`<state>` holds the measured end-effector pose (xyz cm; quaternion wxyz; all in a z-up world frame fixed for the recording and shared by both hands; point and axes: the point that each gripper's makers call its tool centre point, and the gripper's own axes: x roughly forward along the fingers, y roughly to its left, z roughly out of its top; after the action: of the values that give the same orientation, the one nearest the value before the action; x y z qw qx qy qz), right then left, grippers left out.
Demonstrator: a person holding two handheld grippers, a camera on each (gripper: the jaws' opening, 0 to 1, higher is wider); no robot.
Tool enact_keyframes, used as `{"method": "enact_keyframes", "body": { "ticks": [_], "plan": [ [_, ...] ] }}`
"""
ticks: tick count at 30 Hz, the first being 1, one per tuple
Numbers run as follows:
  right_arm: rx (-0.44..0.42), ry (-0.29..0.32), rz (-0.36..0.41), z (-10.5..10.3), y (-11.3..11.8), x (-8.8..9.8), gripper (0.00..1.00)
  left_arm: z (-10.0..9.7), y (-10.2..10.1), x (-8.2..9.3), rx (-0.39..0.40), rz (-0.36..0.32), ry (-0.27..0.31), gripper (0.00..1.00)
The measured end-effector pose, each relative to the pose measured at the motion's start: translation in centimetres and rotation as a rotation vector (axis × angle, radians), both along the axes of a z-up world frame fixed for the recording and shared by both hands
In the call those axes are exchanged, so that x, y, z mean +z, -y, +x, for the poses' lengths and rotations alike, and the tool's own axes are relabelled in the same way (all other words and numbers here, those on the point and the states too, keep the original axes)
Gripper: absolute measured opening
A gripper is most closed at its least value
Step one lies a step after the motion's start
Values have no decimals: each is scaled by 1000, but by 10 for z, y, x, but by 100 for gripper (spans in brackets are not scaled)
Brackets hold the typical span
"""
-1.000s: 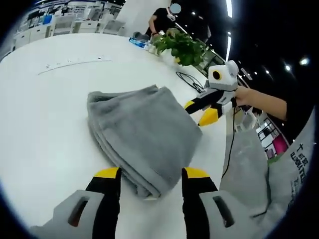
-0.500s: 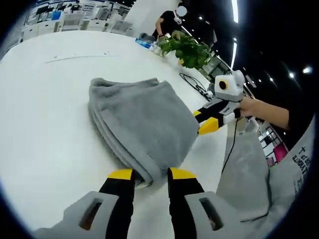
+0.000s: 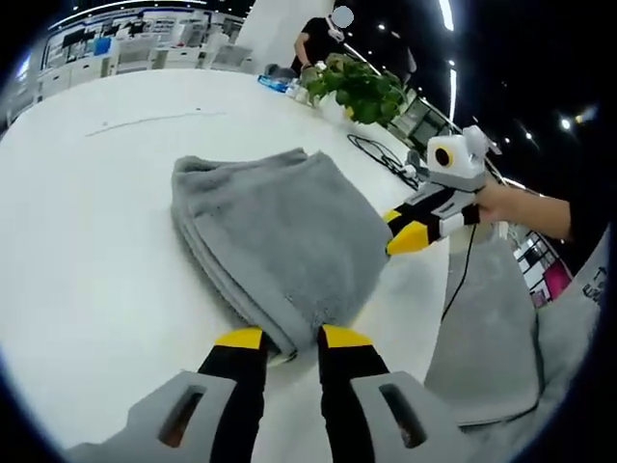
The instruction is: Fold the towel on the table until its edges align and the towel forms a compact rectangular stack.
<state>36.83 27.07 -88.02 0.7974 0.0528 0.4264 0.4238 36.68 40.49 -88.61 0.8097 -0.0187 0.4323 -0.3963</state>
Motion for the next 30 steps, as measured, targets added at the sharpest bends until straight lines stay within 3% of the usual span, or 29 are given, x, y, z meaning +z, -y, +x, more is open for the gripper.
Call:
{"method": "enact_keyframes", "body": {
  "ticks": [4, 15, 30],
  "plan": [
    [16, 76, -58, -10, -2, -4, 11, -6, 1, -2, -21, 39, 61, 20],
    [46, 175, -157, -24, -2, -17, 10, -18, 3, -12, -63, 112, 132, 18],
    [-1, 286, -177, -21, -3, -23, 10, -14, 2, -19, -60, 131, 219, 16]
  ]
}}
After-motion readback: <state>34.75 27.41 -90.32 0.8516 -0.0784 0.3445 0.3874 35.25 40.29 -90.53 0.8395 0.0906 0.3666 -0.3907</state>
